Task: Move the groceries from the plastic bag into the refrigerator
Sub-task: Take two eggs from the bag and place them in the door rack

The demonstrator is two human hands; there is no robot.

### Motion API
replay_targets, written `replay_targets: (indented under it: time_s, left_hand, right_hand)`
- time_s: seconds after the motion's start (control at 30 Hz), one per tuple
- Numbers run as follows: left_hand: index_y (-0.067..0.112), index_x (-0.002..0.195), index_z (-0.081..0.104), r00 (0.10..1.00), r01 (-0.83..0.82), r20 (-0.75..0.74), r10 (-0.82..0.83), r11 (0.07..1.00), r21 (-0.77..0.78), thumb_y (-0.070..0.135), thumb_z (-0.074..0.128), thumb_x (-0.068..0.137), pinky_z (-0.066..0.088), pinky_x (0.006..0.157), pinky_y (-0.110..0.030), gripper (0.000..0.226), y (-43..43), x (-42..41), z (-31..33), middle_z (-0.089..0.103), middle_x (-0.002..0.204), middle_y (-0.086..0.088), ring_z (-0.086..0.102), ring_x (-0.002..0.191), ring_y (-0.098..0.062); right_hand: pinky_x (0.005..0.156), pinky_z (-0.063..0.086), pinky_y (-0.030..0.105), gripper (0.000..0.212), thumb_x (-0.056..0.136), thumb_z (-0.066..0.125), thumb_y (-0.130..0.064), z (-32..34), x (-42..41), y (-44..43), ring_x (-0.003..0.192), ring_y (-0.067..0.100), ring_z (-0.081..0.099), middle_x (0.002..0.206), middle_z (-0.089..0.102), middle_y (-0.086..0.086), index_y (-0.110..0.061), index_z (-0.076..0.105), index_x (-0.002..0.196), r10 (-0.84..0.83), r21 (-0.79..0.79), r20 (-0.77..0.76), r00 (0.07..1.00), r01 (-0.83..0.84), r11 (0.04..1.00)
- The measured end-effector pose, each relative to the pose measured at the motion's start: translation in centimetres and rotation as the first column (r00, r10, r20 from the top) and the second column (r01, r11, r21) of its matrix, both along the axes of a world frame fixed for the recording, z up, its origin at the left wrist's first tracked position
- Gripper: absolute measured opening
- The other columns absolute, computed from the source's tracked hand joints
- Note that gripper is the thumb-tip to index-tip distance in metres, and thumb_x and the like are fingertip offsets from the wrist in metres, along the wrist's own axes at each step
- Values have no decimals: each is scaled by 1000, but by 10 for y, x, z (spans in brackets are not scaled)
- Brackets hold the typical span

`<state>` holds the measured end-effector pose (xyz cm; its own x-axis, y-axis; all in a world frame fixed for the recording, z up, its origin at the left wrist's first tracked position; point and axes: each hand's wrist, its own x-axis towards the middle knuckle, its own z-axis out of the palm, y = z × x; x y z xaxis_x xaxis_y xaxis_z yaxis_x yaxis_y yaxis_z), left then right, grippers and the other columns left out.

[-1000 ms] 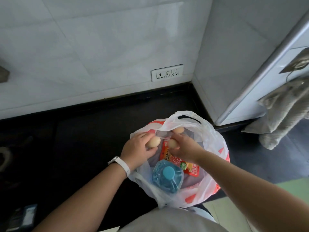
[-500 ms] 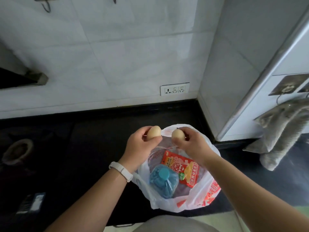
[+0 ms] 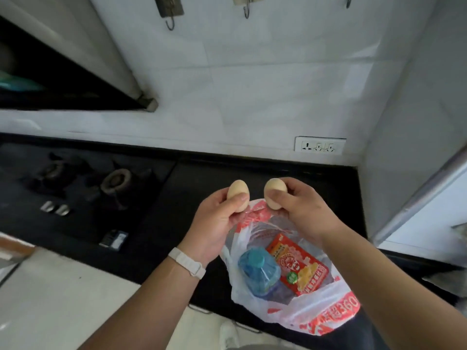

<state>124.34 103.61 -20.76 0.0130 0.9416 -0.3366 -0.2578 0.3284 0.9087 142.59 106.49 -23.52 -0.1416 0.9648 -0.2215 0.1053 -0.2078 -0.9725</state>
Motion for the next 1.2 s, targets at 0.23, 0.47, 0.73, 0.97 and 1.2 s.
replay_targets:
  time_s: [0.23,0.47,0.73,0.97,1.2]
  left_hand:
    - [15,117,65,972,-234,-17,233,972,-21,23,73,82,54,83,-27,36,-30,-45,4,70,114,-7,70,102,-18]
    - [8,121,62,911,-410,29,411,911,-38,19,68,90,53,85,-28,33,-62,-114,4,67,114,-10,67,98,-17]
    - [11,119,64,850,-522,74,522,853,-20,19,65,93,55,79,-25,28,-101,-238,-4,68,115,-11,70,94,-15]
    - [10,114,66,766,-633,140,628,774,-8,18,65,93,56,83,-26,22,-151,-371,-11,71,106,-8,70,93,-16]
    - [5,115,66,651,-749,167,741,663,-22,17,66,92,53,78,-23,25,-216,-488,-16,70,105,-7,69,87,-14]
  right_hand:
    - [75,58,24,25,91,67,-31,15,-51,1,90,14,72,107,69,3,-23,64,115,171,-54,-90,981,-177,983]
    - [83,59,32,23,90,68,-31,17,-135,-4,95,18,72,111,68,6,-22,65,112,290,-126,-125,949,-305,944]
    - [88,58,34,21,93,66,-26,21,-264,-29,103,22,69,119,63,9,-19,64,113,382,-174,-181,906,-411,895]
    - [83,57,31,21,93,65,-24,23,-411,-63,104,26,67,120,63,14,-15,65,111,462,-162,-159,873,-485,860]
    - [80,56,29,20,93,66,-21,16,-548,-105,108,28,65,122,61,18,-11,66,110,585,-179,-158,796,-606,775]
